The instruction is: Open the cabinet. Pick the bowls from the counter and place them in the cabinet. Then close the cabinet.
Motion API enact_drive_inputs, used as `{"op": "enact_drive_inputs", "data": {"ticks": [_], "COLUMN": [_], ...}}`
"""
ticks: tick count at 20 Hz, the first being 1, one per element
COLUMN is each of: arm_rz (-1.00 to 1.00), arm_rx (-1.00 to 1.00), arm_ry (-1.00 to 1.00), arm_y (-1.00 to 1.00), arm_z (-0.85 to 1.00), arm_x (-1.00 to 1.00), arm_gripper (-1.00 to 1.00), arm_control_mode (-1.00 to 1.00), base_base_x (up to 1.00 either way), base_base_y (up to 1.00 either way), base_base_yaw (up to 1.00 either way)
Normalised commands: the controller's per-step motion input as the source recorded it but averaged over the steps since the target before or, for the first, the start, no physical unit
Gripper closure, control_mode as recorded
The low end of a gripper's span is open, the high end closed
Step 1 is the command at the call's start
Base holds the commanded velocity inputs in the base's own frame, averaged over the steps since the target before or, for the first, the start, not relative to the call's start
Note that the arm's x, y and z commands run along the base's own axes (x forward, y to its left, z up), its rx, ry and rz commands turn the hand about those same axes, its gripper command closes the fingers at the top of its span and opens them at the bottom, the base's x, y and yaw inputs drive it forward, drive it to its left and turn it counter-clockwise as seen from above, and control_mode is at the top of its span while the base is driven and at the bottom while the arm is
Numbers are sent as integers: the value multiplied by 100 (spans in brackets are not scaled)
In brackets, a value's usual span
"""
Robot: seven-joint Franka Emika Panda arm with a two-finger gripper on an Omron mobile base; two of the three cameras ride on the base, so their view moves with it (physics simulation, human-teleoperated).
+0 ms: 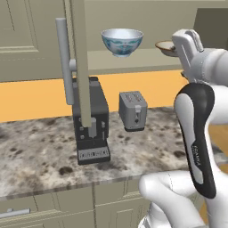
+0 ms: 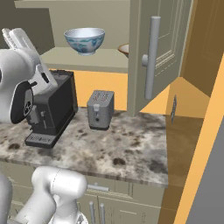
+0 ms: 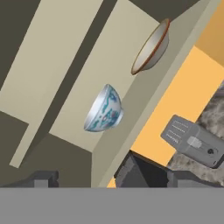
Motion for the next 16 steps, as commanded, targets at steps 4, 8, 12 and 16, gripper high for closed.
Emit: {"op": "enact_drive_inputs", "data": {"ticks": [4, 8, 12, 16], "arm_rz": [0, -1, -3, -9], "arm_rx": [0, 0, 0, 1], "arm_ry": [14, 25, 24, 20], "arm_y": [-20, -25, -34, -35], "arm_z": [0, 0, 0, 0], "arm_x": [-31, -35, -45, -55], "arm_gripper": [-100, -100, -100, -100], "arm_control_mode": [-100, -100, -100, -100], "base_base_x": [0, 0, 0, 0], "base_base_y": [0, 0, 0, 0], "base_base_yaw": [0, 0, 0, 0]}}
